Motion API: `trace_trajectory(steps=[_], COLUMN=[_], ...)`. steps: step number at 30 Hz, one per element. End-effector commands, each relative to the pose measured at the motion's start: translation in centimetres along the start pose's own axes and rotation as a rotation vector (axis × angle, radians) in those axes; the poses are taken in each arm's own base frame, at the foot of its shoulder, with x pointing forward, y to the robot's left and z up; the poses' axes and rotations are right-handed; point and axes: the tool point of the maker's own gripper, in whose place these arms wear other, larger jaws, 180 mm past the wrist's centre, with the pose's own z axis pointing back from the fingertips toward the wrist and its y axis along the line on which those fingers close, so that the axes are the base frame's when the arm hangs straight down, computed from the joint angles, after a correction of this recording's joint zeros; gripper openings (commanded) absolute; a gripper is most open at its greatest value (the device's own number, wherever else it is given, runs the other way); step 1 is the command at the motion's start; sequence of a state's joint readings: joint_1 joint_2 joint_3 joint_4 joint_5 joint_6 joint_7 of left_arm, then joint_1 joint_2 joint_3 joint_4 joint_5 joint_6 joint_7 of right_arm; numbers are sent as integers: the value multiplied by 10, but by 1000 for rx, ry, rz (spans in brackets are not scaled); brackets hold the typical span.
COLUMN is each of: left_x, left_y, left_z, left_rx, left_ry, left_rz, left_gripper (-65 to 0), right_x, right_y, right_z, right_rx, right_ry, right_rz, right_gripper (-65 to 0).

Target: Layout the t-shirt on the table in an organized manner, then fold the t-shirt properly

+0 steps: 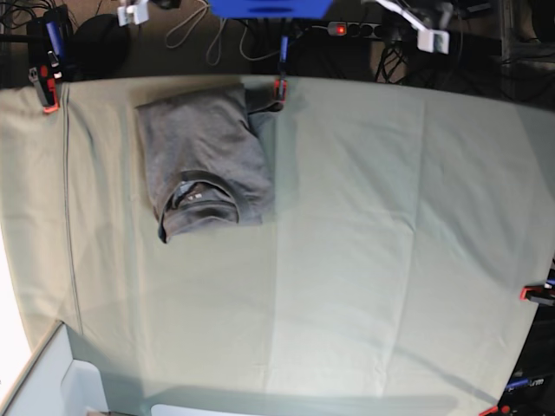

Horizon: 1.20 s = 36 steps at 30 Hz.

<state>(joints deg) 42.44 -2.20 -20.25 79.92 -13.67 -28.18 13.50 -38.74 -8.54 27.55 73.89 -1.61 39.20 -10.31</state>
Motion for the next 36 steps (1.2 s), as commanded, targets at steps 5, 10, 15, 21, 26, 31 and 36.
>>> trace_trajectory(steps=[5,10,15,21,26,31,36], left_x=[-50,-78,-79,-68,-72,-82,-89], left_y=[19,36,53,60,51,46,54], left_z=[-25,-55,-83,-107,-110,-110,-110], left_rx=[35,49,61,68,40,39,115], left_ry=[154,289,332,326,353,400,423], left_rz=[18,28,97,125,54,-18,-80], left_gripper=[-650,-650,-650,-650,-650,-650,-650], right_x=[-14,-11,-6,-24,-27,-31,-29], right_y=[-12,-21,-30,-68,-71,-78,-90], right_z=[-31,-55,-64,-76,-87,-87,-80], right_rx=[69,85,64,-179,-251,-380,-546], right_ry=[79,-5,-92,-71,-18,32,59], right_rz=[-5,-102,-175,-205,-154,2,182], right_gripper=[-650,-650,-650,-650,-650,-650,-650])
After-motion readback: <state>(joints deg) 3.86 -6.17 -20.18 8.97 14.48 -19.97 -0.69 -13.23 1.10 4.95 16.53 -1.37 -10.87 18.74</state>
